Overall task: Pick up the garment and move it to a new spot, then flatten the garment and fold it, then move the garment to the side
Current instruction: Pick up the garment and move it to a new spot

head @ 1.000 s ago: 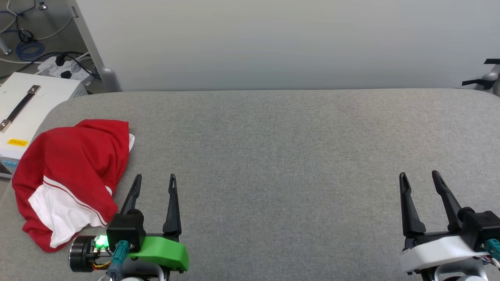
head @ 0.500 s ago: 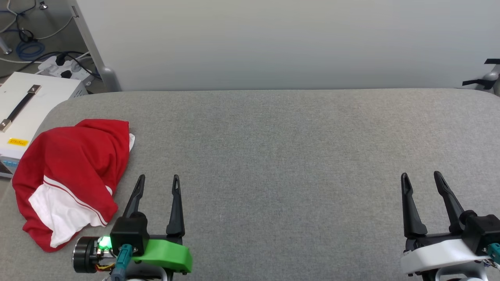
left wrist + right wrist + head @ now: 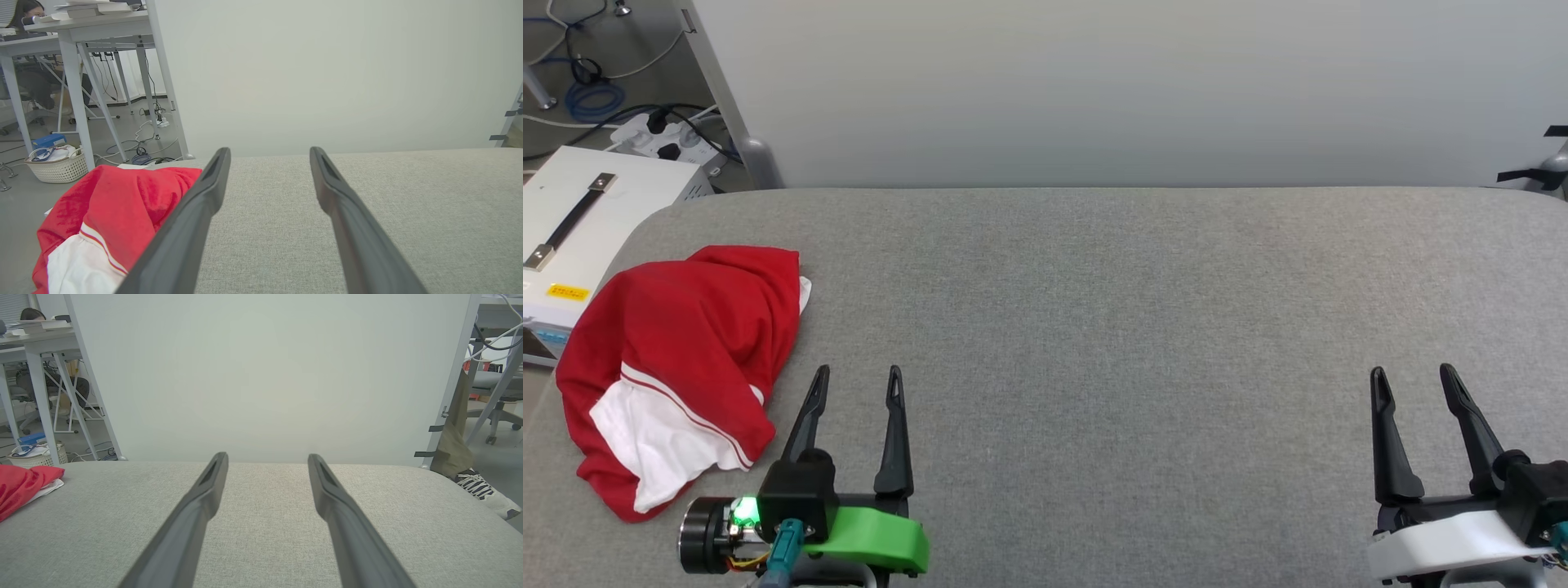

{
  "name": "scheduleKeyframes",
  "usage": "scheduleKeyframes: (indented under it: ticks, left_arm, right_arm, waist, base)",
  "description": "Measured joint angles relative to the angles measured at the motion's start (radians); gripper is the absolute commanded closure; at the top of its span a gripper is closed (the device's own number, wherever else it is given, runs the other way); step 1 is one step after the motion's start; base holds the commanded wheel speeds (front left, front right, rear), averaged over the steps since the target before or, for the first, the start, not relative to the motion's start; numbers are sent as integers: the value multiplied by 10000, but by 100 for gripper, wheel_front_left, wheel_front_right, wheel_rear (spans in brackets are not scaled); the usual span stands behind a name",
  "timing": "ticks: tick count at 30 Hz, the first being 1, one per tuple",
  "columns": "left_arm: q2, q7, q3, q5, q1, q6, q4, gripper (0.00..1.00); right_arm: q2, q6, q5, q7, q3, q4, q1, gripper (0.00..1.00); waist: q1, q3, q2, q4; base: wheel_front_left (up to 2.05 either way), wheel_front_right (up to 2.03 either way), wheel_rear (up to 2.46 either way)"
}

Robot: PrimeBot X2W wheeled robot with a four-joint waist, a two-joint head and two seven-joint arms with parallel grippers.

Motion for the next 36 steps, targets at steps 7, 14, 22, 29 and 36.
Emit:
scheduleKeyframes:
  ticks: [7, 14, 22, 29, 36]
  left_arm:
    - [0, -107, -15, -15, 88, 15, 4, 0]
    - [-4, -188, 77, -58, 85, 100, -2, 0]
    - [-4, -188, 288, -194, -49, 174, -17, 0]
    - [-6, -188, 403, -345, -139, 219, -15, 0]
    - [-8, -188, 571, -642, -198, 232, 12, 0]
  right_arm:
    - [0, 0, 117, -163, -46, -29, 35, 0]
    - [0, 0, 150, -215, -15, -109, 89, 0]
    - [0, 0, -61, -217, 73, -196, 61, 0]
    - [2, 0, -238, -217, 180, -290, -20, 0]
    - [2, 0, -387, -217, 236, -382, -128, 0]
  waist:
    - [0, -32, 0, 144]
    - [-1, 16, 0, 557]
    - [0, 243, 0, 1274]
    - [0, 452, 0, 2067]
    - [0, 629, 0, 2942]
  base:
    - [0, 0, 0]
    - [0, 0, 0]
    - [0, 0, 0]
    - [0, 0, 0]
    - [0, 0, 0]
